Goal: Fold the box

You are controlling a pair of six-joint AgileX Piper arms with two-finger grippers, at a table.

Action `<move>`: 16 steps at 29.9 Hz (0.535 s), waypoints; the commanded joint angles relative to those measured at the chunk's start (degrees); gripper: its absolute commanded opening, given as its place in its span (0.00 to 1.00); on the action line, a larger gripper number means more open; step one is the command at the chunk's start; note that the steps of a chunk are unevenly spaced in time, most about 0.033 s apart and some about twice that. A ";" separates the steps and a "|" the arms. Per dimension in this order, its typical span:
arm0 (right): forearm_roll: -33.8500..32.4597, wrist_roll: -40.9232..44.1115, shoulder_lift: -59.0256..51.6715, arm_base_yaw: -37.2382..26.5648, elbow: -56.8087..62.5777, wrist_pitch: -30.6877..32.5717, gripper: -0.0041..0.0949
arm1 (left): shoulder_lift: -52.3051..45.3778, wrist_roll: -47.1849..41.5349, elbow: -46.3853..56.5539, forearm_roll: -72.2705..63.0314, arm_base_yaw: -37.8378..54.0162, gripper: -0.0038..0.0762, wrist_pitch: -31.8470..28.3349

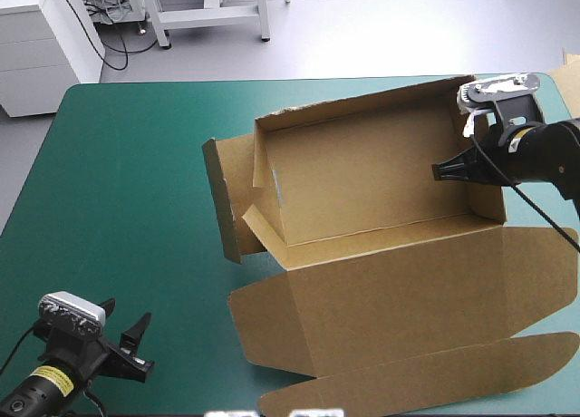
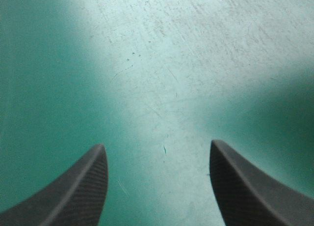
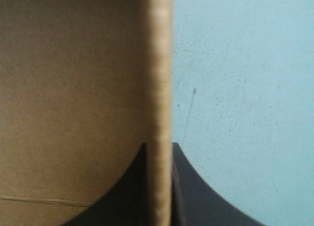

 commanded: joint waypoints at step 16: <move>0.77 -1.65 -1.74 -0.32 -1.08 0.15 0.02 | 15.97 -8.88 -9.39 6.22 0.11 0.55 -19.22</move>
